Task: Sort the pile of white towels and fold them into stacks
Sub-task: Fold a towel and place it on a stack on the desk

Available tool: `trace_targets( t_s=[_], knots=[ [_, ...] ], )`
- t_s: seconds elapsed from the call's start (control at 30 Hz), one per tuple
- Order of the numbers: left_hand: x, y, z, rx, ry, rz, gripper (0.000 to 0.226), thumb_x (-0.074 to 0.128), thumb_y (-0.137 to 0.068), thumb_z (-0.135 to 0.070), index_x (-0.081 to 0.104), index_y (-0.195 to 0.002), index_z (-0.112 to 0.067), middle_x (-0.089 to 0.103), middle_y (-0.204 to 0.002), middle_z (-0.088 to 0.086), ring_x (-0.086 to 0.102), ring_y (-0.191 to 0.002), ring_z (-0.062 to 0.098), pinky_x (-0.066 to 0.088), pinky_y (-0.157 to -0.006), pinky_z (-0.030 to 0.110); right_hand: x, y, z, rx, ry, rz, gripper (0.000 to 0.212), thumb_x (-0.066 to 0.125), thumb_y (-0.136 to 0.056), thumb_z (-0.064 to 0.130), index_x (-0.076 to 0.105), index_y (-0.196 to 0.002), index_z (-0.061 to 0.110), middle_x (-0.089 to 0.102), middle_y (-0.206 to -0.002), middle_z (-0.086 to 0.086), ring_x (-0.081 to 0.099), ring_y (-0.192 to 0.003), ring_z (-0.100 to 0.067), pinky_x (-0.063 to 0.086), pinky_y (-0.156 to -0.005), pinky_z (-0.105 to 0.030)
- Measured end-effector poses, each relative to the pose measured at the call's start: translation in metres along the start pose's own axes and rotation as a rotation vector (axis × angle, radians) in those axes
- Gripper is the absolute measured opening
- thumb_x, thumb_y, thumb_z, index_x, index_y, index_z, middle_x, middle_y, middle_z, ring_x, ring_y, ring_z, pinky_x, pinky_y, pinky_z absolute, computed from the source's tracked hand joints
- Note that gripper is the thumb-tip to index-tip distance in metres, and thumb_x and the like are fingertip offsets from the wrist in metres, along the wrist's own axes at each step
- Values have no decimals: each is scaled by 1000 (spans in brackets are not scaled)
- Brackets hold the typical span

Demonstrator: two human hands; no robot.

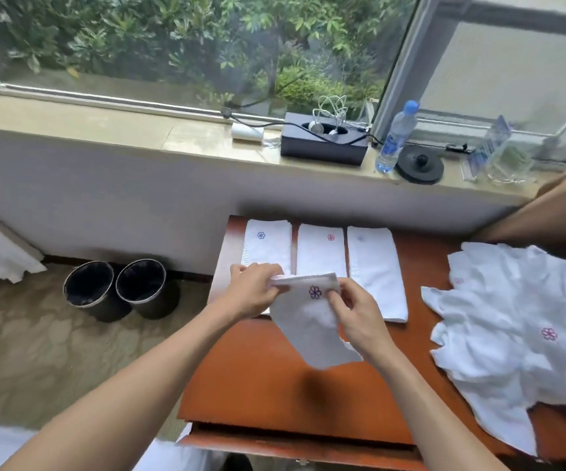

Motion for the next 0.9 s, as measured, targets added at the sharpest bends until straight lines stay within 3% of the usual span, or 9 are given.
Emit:
trace_targets(
  t_s=[0.1,0.17,0.23,0.33,0.47,0.6,0.7,0.8,0.9],
  knots=[
    [13,-40,-4,-31,353,-33,4,60,-100,-29,58,-100,-32,65,-95,-13,60,-93,13,46,-83,33,-26,-32,-22,28,-22,-64,12,59,-103,31,67,-96,35,71,-86,14,64,-76,-10,50,-68,-25],
    [22,-63,-5,-35,429,-74,15,57,-99,-24,51,-100,-38,62,-93,-16,58,-84,2,46,-71,22,-39,-54,-35,42,-27,-86,13,60,-103,26,66,-97,36,72,-89,18,65,-75,-6,50,-67,-20],
    [28,-88,-3,-37,456,-113,18,55,-99,-22,46,-101,-37,58,-91,-15,55,-77,-2,41,-61,14,-51,-78,-51,74,-63,-106,11,63,-102,25,65,-107,34,73,-98,13,70,-85,-12,55,-72,-28],
    [33,-133,0,-40,441,-149,15,53,-100,-17,46,-101,-30,56,-88,-12,51,-69,-2,37,-57,14,-69,-120,-72,100,-78,-141,21,64,-101,24,60,-120,34,68,-108,4,68,-92,-20,53,-70,-32],
    [44,-195,4,-24,385,-134,7,54,-101,-14,52,-100,-21,56,-80,-9,48,-65,1,35,-57,16,-81,-177,-95,102,-55,-164,30,62,-102,25,57,-123,47,65,-106,4,62,-77,-13,56,-73,-41],
    [61,-247,26,-70,356,-148,9,56,-100,-13,56,-97,-22,55,-78,-13,51,-68,1,35,-59,14,-79,-226,-121,106,-3,-140,43,58,-102,18,52,-134,46,58,-104,9,58,-67,-10,58,-67,-44],
    [81,-281,38,-108,413,-152,10,56,-99,-11,60,-98,-20,60,-86,-14,53,-74,-2,37,-64,12,-84,-255,-143,109,70,-151,33,55,-101,16,55,-120,43,58,-108,11,59,-72,-8,55,-64,-37],
    [96,-309,53,-159,433,-166,14,55,-99,-11,62,-97,-22,63,-92,-14,57,-82,-1,38,-68,6,-76,-285,-167,125,116,-132,33,50,-96,2,59,-89,33,61,-104,6,61,-88,-9,45,-75,-23],
    [111,-329,72,-236,440,-172,14,55,-97,-10,65,-98,-20,66,-94,-9,58,-84,3,39,-70,11,-60,-308,-186,144,181,-85,34,48,-98,-2,72,-97,21,64,-109,1,53,-104,12,41,-91,-10]
  ],
)
Point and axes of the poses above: each hand's wrist, its own y-axis away from the middle knuckle, its own x-axis out of the palm, z = x × y, the point moved 10 cm from there along -y, towards the middle knuckle
